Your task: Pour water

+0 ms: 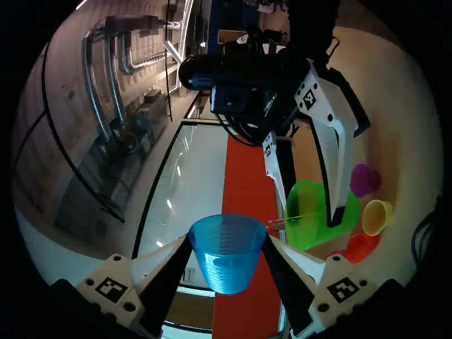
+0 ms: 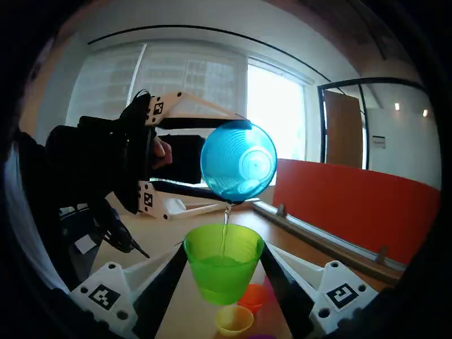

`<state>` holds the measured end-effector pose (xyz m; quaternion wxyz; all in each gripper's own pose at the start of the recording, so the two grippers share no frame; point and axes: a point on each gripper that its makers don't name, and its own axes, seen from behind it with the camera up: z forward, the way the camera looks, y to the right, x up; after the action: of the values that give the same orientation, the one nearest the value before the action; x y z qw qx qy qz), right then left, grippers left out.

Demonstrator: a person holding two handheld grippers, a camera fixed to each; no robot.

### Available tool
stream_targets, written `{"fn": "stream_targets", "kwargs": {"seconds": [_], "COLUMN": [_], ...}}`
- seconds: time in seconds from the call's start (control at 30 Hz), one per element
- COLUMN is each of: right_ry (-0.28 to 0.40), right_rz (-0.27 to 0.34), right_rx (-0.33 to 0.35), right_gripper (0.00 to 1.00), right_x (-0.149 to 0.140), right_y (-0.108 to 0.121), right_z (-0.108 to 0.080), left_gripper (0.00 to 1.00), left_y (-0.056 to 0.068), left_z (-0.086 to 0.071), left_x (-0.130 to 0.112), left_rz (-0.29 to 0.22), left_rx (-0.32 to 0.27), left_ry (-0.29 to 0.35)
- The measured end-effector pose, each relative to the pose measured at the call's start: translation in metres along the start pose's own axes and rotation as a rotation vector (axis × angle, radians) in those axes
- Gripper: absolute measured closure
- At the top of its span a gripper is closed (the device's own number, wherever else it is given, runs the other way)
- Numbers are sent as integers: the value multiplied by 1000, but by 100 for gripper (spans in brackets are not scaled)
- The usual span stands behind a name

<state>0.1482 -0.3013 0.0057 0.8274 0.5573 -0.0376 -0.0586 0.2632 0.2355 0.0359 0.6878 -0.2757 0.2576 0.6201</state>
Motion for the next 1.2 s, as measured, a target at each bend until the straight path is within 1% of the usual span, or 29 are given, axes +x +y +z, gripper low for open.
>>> {"fn": "stream_targets", "kwargs": {"seconds": [0.27,0.53,1.0,1.2], "right_ry": [2,3,5,6], "right_rz": [-4,-4,-4,-6], "right_rx": [-6,-6,-6,-7], "right_gripper": [9,9,9,9], "right_x": [0,0,2,2], "right_y": [2,3,2,2], "right_z": [-2,-3,-3,-4], "left_gripper": [13,13,13,13], "left_y": [0,2,7,4], "left_z": [-2,0,-5,-4], "left_x": [2,3,9,8], "left_rz": [20,46,67,68], "left_rx": [2,3,3,5], "left_ry": [4,3,5,4]}}
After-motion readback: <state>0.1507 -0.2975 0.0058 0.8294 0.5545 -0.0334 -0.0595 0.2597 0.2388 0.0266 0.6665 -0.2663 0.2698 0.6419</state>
